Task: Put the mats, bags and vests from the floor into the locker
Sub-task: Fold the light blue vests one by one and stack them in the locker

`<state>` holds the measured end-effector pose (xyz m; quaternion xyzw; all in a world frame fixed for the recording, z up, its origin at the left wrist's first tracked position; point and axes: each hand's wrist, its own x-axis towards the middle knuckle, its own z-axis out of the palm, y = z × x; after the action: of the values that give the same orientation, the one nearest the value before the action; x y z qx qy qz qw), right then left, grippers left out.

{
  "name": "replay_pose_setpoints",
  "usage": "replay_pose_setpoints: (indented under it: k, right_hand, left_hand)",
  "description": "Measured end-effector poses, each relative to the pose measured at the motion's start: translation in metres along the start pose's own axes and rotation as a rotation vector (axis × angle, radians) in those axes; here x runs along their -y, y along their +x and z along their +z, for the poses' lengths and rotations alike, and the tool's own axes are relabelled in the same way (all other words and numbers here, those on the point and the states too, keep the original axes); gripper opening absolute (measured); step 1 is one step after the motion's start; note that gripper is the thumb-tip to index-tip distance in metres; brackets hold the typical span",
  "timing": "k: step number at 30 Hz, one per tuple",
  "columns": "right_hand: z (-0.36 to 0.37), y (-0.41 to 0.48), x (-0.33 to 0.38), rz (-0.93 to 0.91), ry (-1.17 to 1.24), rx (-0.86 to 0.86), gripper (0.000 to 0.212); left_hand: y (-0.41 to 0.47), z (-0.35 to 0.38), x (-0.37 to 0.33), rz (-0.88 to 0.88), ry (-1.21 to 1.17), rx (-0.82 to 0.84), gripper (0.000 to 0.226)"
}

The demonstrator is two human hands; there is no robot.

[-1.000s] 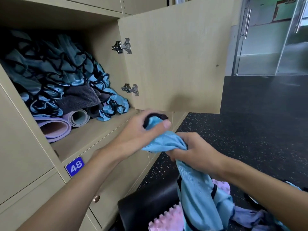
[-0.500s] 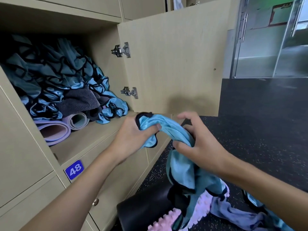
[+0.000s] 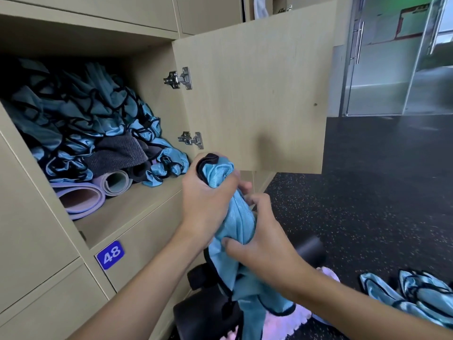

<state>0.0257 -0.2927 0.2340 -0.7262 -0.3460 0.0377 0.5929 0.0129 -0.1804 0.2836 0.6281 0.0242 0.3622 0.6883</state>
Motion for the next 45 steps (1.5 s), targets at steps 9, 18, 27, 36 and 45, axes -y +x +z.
replay_pose_setpoints:
  k: [9,18,27,36,45]
  right_hand:
    - [-0.024,0.016,0.01,0.124,0.177,-0.004,0.032]
    - [-0.036,0.021,0.02,0.024,0.159,0.046,0.035]
    - [-0.023,0.011,0.011,0.093,0.333,0.108,0.082]
    - [-0.031,0.022,0.011,0.164,0.269,-0.021,0.053]
    - [-0.021,0.036,0.023,-0.113,0.108,-0.252,0.036]
  left_hand:
    - [0.022,-0.033,-0.011,0.333,0.531,0.056,0.023]
    - [0.006,-0.025,-0.004,-0.083,0.419,0.367,0.062]
    - [0.004,-0.018,-0.006,-0.119,0.208,0.151,0.032]
    - [0.024,-0.043,-0.012,0.107,0.37,-0.197,0.036]
    - [0.001,-0.017,-0.007,-0.184,0.192,0.201,0.026]
